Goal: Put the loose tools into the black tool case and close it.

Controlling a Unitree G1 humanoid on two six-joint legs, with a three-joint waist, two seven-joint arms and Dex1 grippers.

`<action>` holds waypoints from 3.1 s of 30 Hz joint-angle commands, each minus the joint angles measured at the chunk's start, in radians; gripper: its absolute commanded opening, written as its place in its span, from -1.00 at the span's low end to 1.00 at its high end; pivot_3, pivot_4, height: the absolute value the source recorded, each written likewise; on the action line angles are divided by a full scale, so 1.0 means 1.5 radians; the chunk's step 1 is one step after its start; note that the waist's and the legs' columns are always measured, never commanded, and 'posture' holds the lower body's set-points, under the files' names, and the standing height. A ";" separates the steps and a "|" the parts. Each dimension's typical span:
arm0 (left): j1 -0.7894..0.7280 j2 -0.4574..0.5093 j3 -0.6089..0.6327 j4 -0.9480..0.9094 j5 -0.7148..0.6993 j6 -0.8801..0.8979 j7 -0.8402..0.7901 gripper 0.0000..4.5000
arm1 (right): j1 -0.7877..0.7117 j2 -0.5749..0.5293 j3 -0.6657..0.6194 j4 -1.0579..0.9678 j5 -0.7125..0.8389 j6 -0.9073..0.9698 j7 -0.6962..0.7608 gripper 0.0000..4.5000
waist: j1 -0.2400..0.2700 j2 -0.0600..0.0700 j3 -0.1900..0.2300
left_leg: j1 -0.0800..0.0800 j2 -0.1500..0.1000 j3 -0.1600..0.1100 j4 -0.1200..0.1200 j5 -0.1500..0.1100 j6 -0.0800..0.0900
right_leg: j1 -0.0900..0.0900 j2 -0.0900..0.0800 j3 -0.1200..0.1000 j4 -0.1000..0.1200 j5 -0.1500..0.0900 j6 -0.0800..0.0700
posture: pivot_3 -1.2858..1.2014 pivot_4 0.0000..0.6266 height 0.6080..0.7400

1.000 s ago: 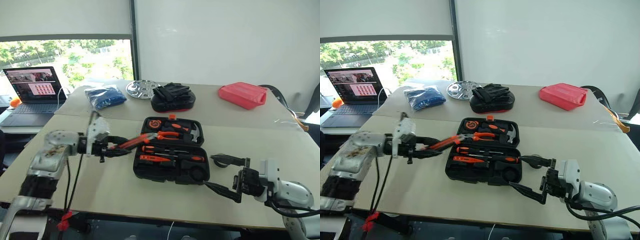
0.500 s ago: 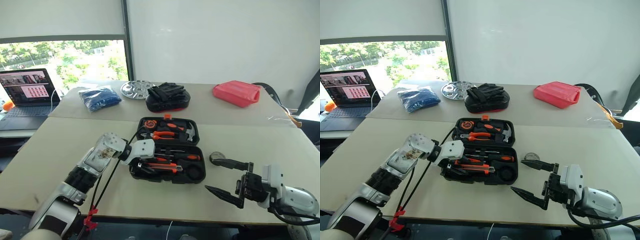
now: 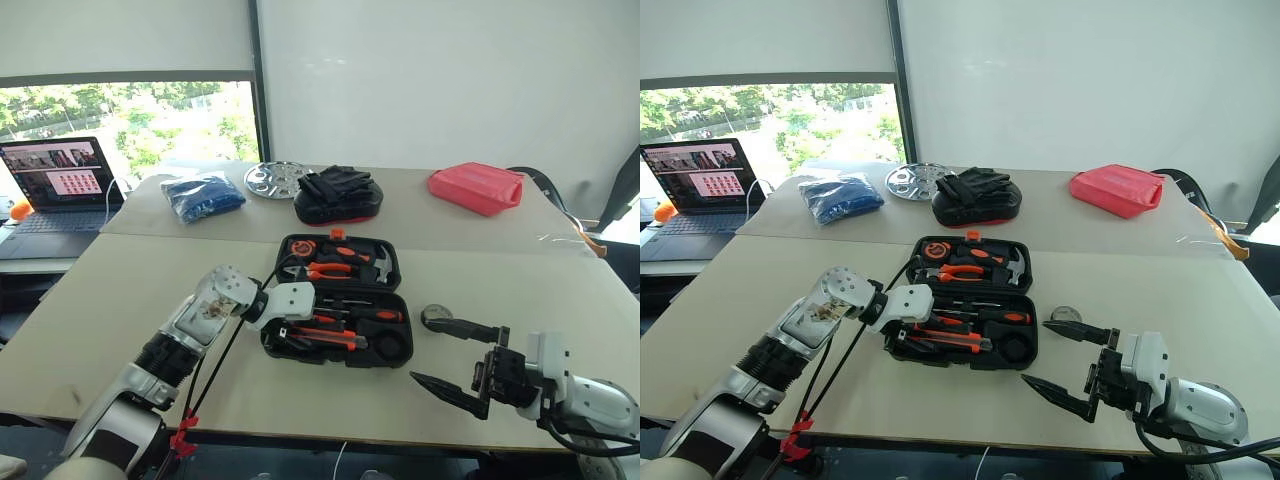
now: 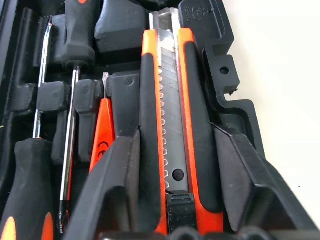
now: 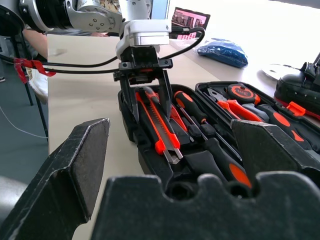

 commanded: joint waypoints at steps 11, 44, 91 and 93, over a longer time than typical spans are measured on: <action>-0.060 0.009 0.105 -0.003 -0.113 0.053 -0.035 0.99 | -0.024 -0.001 0.005 0.018 -0.006 -0.003 0.000 1.00 | 0.000 0.000 0.000 | -0.001 0.000 0.000 0.000 0.000 0.000 | -0.001 0.000 0.000 0.000 0.000 0.000 | 0.03 -0.52 1.00; 0.077 -0.006 -0.016 0.010 0.042 0.019 0.084 -0.99 | -0.020 0.014 0.009 0.021 -0.015 -0.010 -0.007 1.00 | 0.002 0.002 -0.001 | 0.003 0.000 0.000 0.000 0.000 0.000 | 0.004 0.000 0.000 0.000 0.000 0.000 | 0.03 -0.52 1.00; 0.348 0.119 0.396 -0.114 -0.363 -0.077 -0.032 0.97 | -0.349 -0.165 0.204 0.305 -0.293 0.201 0.038 1.00 | -0.004 0.003 -0.002 | -0.001 0.001 0.001 -0.002 0.000 0.002 | -0.002 0.001 0.000 0.000 -0.001 -0.002 | 0.03 -0.52 1.00; 0.358 0.117 0.395 -0.129 -0.364 -0.072 -0.027 0.99 | -0.377 -0.166 0.237 0.340 -0.319 0.203 0.051 0.89 | 0.000 0.003 -0.002 | -0.002 0.001 0.001 -0.001 -0.001 0.002 | -0.003 0.000 0.000 -0.001 -0.001 -0.001 | 0.03 -0.52 1.00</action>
